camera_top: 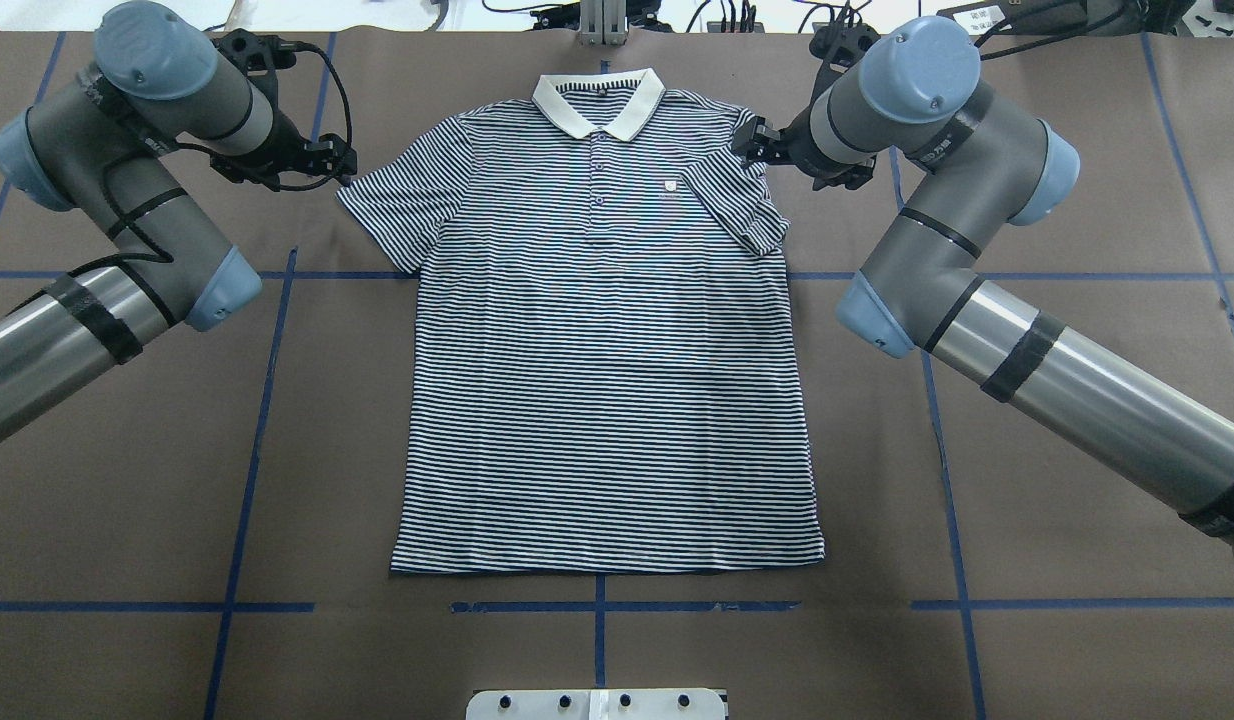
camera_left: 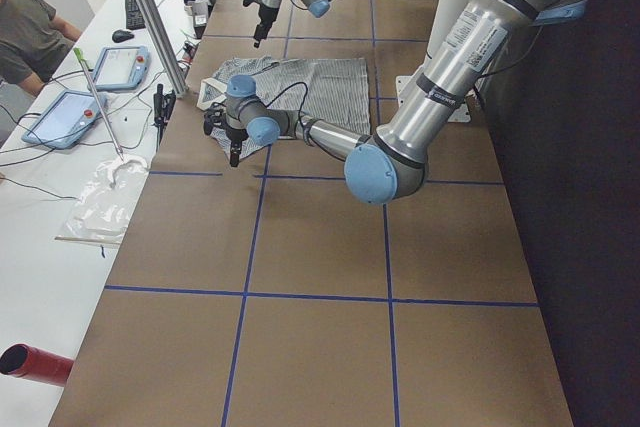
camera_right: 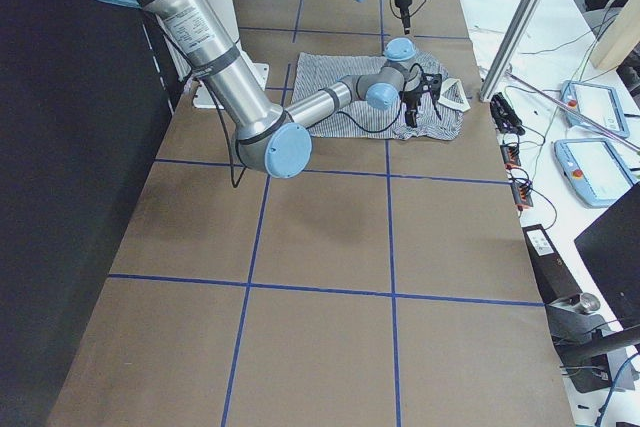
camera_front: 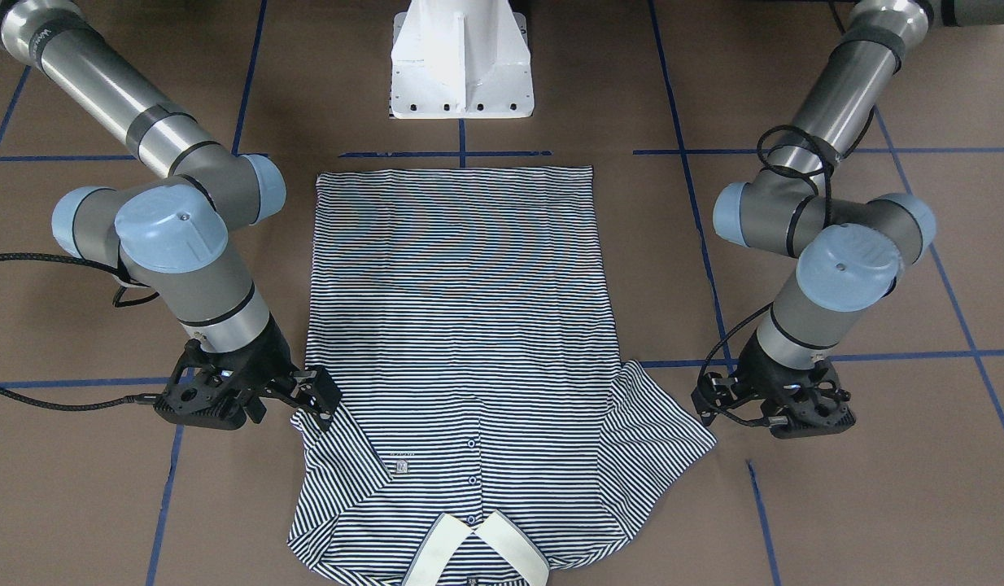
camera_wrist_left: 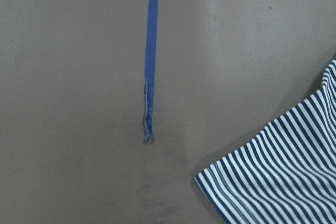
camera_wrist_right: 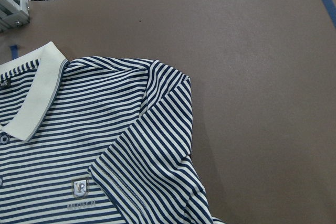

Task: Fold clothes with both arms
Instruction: 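Bring the left gripper to the other shoulder while the right gripper hovers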

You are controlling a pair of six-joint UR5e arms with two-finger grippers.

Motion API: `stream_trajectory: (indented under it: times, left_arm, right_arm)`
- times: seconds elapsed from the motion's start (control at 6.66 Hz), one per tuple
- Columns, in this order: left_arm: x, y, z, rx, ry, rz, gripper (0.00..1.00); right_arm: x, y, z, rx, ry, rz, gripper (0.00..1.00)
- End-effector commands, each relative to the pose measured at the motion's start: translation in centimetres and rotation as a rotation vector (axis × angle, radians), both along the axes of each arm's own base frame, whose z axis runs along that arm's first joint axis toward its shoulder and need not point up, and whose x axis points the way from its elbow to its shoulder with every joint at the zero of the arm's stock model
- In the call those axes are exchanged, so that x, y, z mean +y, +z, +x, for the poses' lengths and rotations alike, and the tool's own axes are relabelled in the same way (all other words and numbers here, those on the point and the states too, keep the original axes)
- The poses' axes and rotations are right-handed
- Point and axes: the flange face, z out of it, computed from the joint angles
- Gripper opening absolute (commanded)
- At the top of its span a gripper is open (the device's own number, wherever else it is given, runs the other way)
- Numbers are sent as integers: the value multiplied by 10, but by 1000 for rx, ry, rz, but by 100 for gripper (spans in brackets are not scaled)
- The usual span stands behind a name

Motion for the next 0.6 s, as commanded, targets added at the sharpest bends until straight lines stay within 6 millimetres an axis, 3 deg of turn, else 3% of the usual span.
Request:
stream_trajectory:
  times: [0.0,0.15,0.45]
  left_arm:
    - [-5,15,18,-6,-22,-11,79]
    - [-8,24,22,-1,-21,-3,73]
    - [-13,12,25,9,-24,13,65]
  right_arm:
    - [2,2,3,3,6,7,100]
    - [1,3,5,7,13,9,100]
    - [0,4,5,13,22,12,100]
